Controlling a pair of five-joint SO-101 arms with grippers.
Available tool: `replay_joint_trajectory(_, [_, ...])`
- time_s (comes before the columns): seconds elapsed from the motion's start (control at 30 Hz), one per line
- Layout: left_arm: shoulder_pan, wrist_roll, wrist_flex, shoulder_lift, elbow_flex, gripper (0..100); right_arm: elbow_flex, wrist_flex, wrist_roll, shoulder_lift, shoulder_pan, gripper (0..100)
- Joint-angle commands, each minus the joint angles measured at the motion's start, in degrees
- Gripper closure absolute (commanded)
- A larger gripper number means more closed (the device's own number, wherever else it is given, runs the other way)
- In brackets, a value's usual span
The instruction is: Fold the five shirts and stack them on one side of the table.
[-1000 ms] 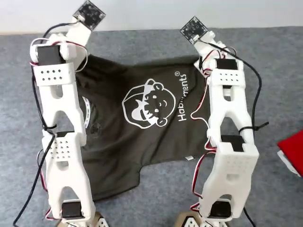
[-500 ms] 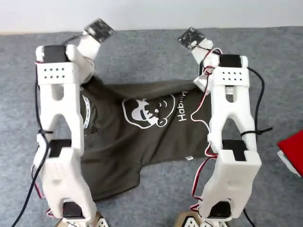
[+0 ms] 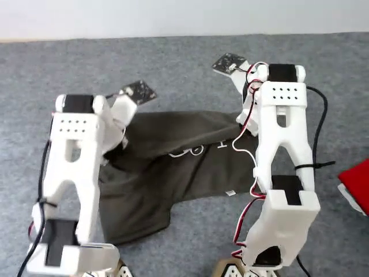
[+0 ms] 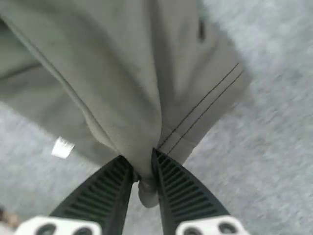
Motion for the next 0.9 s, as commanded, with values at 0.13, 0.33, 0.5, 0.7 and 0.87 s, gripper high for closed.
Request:
replay_joint_trajectory(0.13, [0.4,-0.5,1.8,-17.7,15.1,100,-0.4,3.2,2.2,-7.1,2.5,98.8])
replay_joint_trajectory(0.33, [0.0,0.7,1.7,-26.7,25.4,100,11.3,3.0,2.9,-14.3,2.7,98.8])
replay_joint_trajectory(0.5, [0.4,2.8,1.7,-30.7,25.2,100,19.9,2.8,2.7,-20.6,2.7,98.8])
replay_joint_trajectory(0.7, [0.5,9.6,1.3,-33.1,25.2,100,28.7,2.2,0.2,-27.3,2.7,98.8])
replay_joint_trajectory(0.87, [2.8,13.8,-1.6,-35.2,26.7,100,38.8,-2.6,-1.2,-33.5,2.7,98.8])
